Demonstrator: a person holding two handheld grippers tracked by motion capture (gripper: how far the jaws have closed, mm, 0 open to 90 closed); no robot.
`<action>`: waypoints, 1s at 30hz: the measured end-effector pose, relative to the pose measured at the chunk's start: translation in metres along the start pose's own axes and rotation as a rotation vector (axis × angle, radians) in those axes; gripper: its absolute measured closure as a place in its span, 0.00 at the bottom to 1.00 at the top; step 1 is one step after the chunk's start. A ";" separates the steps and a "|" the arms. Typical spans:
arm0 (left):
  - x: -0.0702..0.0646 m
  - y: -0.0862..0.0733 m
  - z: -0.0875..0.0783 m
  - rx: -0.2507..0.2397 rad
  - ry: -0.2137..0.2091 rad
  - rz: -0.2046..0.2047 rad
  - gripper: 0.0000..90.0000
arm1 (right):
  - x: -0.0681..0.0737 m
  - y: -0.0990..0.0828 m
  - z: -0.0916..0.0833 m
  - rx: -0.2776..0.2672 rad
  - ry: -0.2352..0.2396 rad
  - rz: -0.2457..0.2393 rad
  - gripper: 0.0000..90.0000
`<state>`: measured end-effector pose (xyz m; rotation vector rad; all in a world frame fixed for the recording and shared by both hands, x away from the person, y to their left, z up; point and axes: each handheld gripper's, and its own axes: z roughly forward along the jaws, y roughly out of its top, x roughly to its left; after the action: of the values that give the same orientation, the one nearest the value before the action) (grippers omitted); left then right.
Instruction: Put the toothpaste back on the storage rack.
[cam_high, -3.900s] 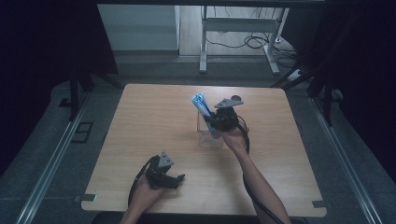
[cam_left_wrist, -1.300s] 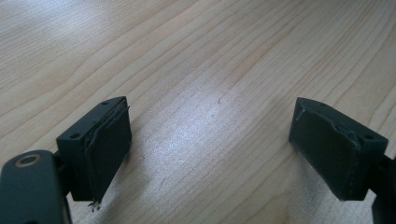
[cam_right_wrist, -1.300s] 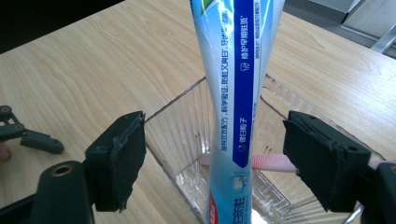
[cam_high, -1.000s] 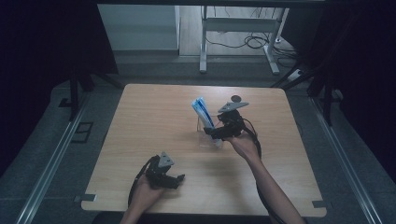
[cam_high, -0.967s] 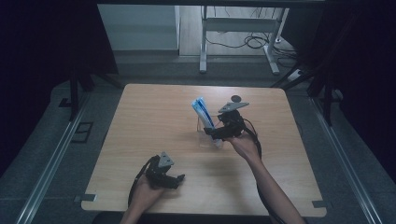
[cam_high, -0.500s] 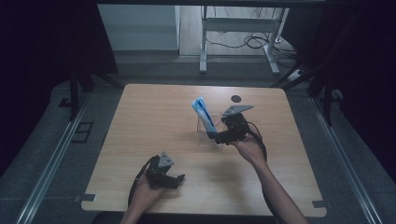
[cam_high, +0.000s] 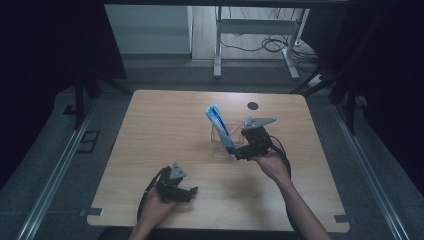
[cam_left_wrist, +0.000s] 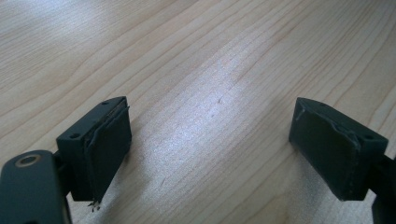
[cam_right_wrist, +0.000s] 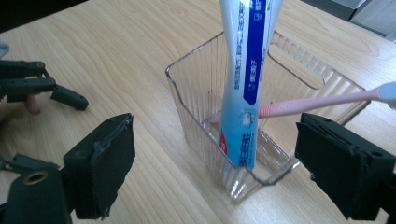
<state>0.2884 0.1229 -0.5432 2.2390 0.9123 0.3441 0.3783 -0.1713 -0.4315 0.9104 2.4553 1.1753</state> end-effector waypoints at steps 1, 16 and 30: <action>0.000 0.000 0.000 0.000 0.000 0.000 0.14 | 0.001 -0.002 -0.001 0.002 -0.005 -0.007 0.12; 0.000 0.000 0.000 -0.001 0.000 -0.001 0.14 | 0.000 -0.026 -0.008 0.026 -0.010 0.001 0.05; -0.001 0.000 0.000 -0.004 -0.001 -0.007 0.14 | -0.004 -0.056 -0.020 0.030 -0.036 0.033 0.03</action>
<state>0.2880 0.1225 -0.5435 2.2319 0.9181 0.3416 0.3479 -0.2126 -0.4622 0.9756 2.4448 1.1250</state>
